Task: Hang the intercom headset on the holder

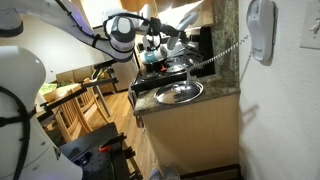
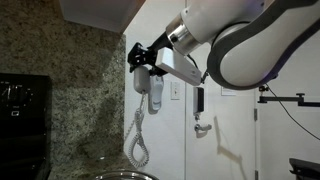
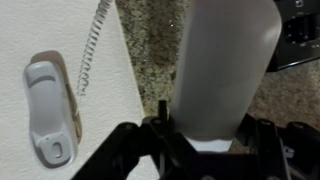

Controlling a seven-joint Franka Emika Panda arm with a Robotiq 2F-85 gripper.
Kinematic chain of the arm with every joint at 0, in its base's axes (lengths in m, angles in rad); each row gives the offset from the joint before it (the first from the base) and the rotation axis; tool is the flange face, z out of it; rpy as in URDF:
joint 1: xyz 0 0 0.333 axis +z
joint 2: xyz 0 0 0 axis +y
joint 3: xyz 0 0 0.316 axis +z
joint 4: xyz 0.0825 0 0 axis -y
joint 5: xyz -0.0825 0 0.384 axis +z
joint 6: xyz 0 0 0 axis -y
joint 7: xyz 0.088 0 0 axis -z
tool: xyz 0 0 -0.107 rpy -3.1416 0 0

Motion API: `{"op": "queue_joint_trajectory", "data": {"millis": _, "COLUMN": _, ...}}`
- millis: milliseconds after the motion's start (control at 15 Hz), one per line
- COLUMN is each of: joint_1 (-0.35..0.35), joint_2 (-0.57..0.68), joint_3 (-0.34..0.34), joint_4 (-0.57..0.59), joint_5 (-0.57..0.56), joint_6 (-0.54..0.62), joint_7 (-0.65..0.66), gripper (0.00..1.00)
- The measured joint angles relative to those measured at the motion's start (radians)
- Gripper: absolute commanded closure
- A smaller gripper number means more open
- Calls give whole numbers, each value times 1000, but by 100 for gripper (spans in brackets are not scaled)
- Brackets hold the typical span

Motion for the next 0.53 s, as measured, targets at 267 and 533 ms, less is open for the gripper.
{"op": "queue_joint_trajectory", "data": {"millis": 267, "joint_1": 46, "joint_2": -49, "joint_3": -25, "joint_4": 60, "joint_5": -26, "joint_6": 0, "joint_7": 70, "gripper": 66}}
{"op": "queue_joint_trajectory", "data": {"millis": 533, "joint_1": 72, "joint_2": -115, "joint_3": -29, "joint_4": 121, "joint_5": 7, "joint_6": -1, "joint_7": 60, "gripper": 41}}
